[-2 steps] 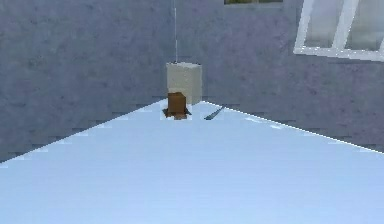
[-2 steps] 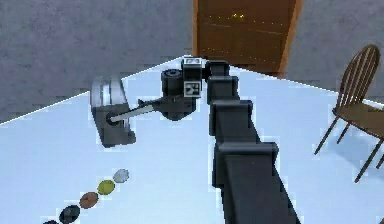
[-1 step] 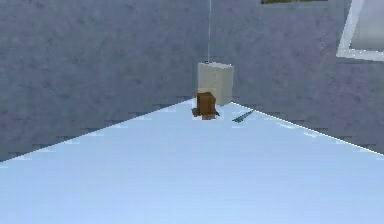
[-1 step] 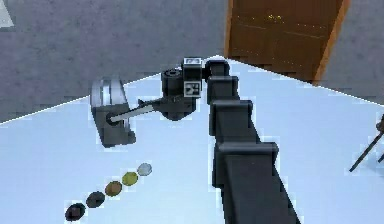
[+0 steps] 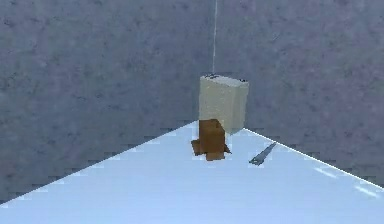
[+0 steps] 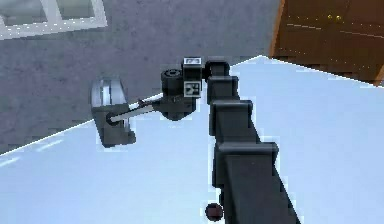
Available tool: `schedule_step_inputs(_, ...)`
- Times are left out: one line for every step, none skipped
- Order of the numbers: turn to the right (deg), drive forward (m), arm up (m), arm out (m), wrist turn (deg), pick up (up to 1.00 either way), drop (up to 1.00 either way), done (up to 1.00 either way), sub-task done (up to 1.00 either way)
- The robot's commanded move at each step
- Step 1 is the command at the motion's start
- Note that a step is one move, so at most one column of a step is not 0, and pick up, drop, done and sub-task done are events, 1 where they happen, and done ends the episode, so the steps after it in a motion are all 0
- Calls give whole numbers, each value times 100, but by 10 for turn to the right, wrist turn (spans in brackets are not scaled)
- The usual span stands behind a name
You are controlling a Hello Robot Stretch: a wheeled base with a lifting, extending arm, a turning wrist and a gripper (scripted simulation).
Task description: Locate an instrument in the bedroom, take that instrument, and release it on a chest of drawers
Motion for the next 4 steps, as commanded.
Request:
schedule_step_inputs(-30, 0, 0, 0, 0, 0, 0, 0, 0)
schedule_step_inputs(0, 100, 0, 0, 0, 0, 0, 0, 0)
schedule_step_inputs(0, 85, 0, 0, 0, 0, 0, 0, 0)
schedule_step_inputs(-450, 0, 0, 0, 0, 0, 0, 0, 0)
